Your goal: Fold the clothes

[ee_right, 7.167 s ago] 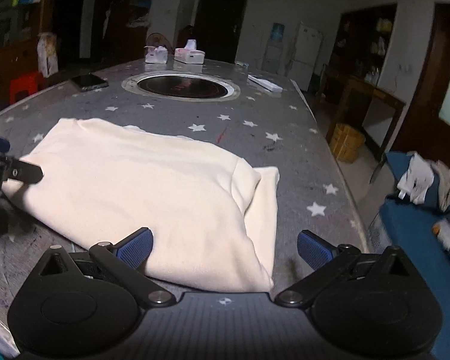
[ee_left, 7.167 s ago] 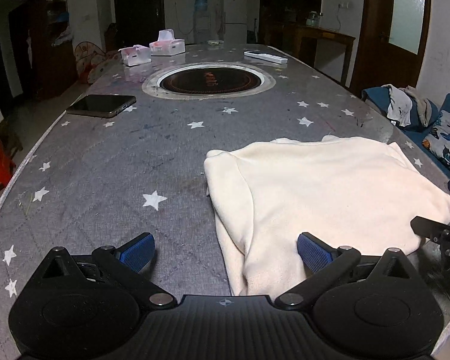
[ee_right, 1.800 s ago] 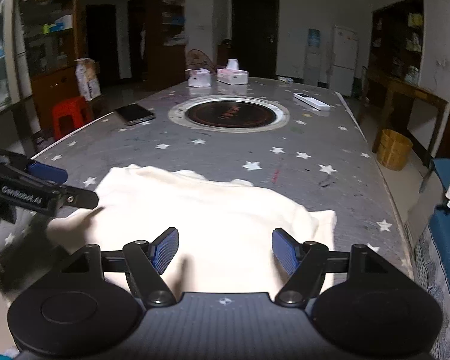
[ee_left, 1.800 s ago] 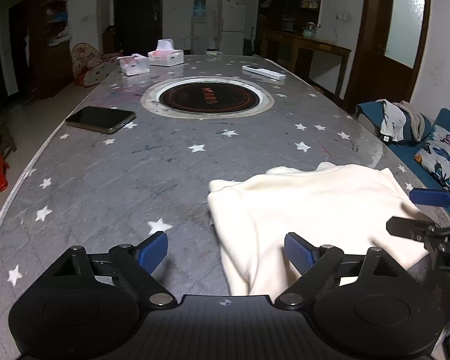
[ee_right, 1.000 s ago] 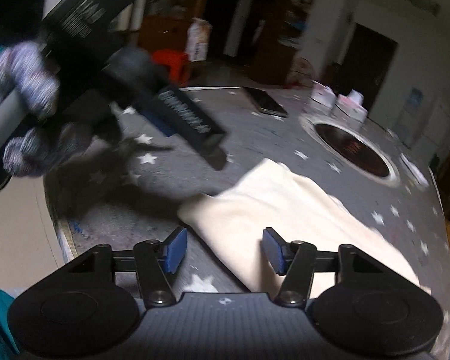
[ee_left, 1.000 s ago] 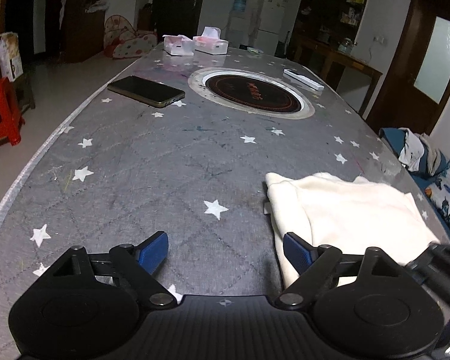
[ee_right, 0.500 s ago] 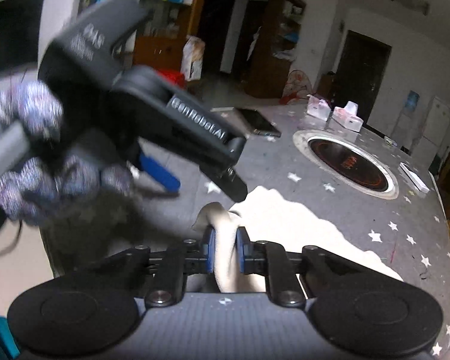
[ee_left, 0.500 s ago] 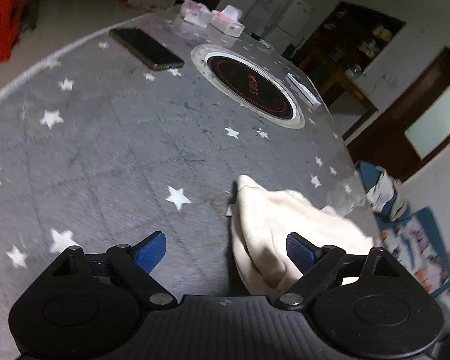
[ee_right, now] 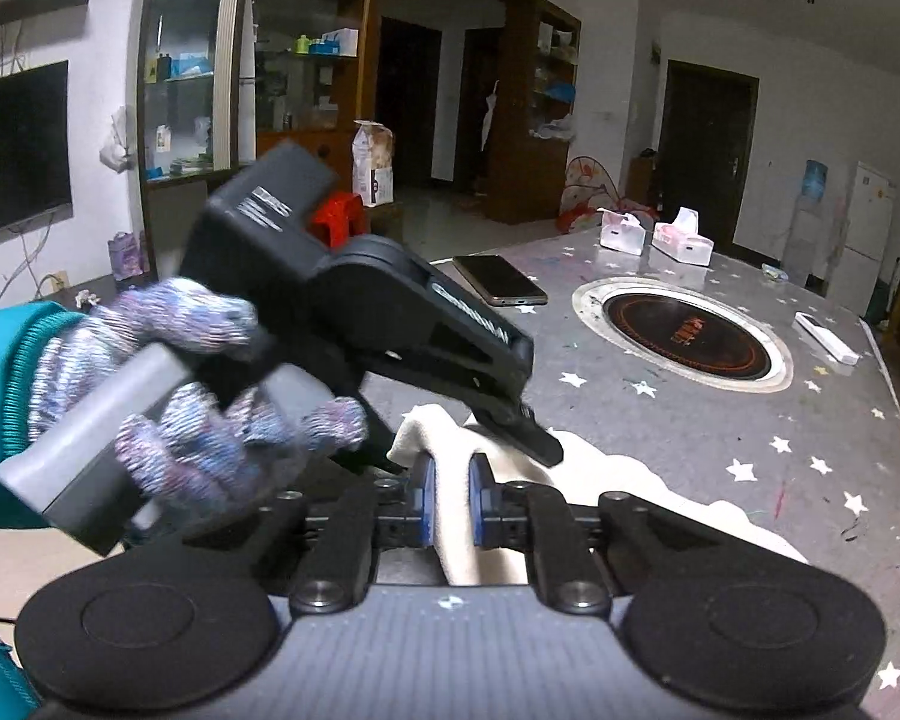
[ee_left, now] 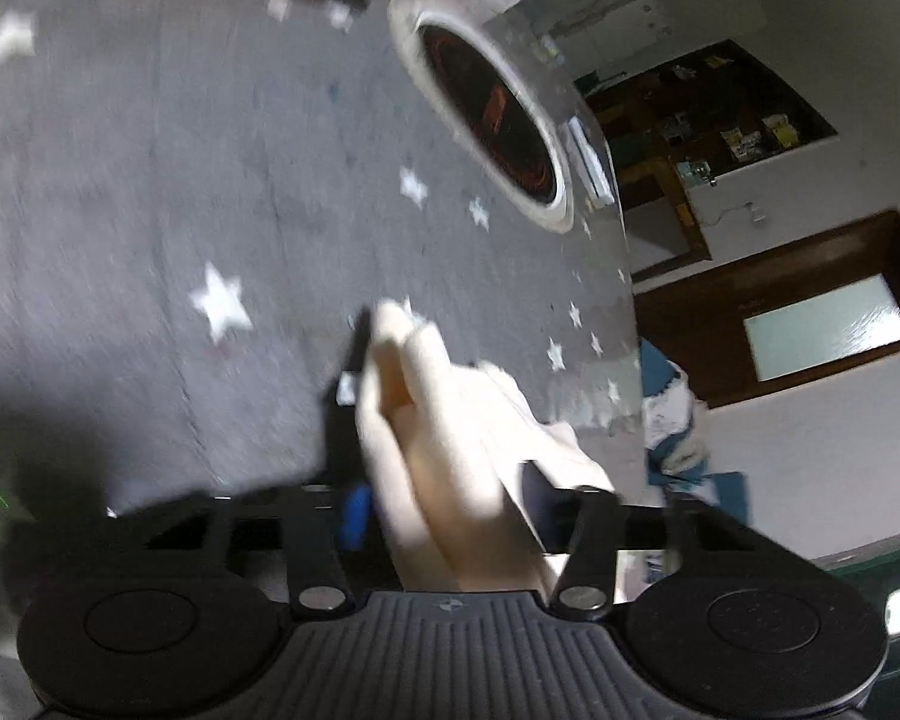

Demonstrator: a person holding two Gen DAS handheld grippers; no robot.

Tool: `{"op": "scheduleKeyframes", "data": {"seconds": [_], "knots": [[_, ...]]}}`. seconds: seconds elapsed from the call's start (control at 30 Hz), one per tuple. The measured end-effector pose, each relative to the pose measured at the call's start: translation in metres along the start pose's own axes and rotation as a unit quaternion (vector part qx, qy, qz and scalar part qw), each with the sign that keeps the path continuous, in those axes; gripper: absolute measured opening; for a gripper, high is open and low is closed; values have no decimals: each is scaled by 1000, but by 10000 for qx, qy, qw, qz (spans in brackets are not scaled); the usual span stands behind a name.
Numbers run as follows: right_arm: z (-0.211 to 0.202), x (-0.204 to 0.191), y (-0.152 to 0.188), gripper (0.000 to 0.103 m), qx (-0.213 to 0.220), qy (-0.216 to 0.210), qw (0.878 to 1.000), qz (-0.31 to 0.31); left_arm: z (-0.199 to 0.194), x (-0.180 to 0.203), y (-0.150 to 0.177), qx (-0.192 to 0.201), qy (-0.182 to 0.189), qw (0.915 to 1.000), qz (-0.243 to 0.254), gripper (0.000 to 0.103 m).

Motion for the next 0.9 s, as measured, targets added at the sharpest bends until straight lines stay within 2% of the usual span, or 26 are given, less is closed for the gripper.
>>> {"op": "scheduleKeyframes", "data": {"seconds": [0.03, 0.13, 0.2, 0.27, 0.37, 0.53, 0.6, 0.77, 0.9], "knots": [[1, 0, 2, 10, -11, -10, 10000, 11, 4, -2, 1, -42, 61, 9999, -73, 30], [3, 4, 8, 12, -85, -39, 9998, 152, 6, -3, 1, -31, 34, 10000, 14, 23], [0, 10, 11, 21, -87, -76, 9994, 321, 7, -1, 0, -47, -17, 9999, 123, 22], [-7, 24, 15, 25, -57, -9, 9984, 555, 7, 1, -1, -62, -82, 9996, 258, 21], [-19, 57, 21, 26, -5, 399, 9950, 919, 8, 6, -2, -71, -194, 9985, 513, 21], [-34, 135, 28, 34, 95, 1495, 9761, 1576, 8, 15, -1, -75, -387, 9947, 948, 21], [-36, 160, 31, 37, 117, 1756, 9674, 1823, 9, 19, -2, -78, -473, 9928, 1099, 21], [-33, 213, 45, 45, 77, 1950, 9470, 2552, 8, 22, -3, -94, -602, 9895, 1309, 21], [-26, 220, 50, 45, 104, 1726, 9420, 2876, 10, 24, -7, -111, -664, 9875, 1426, 21]]}}
Point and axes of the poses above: each gripper's, at about its wrist camera, not at the fingertips, and z roughly the way its jaws point, x to its right, y to its underside, the point moved 4 cm from there along z, roughly the way its jaws point, and after that the axes turned 14 degrees about z, right-handed, at the moved point
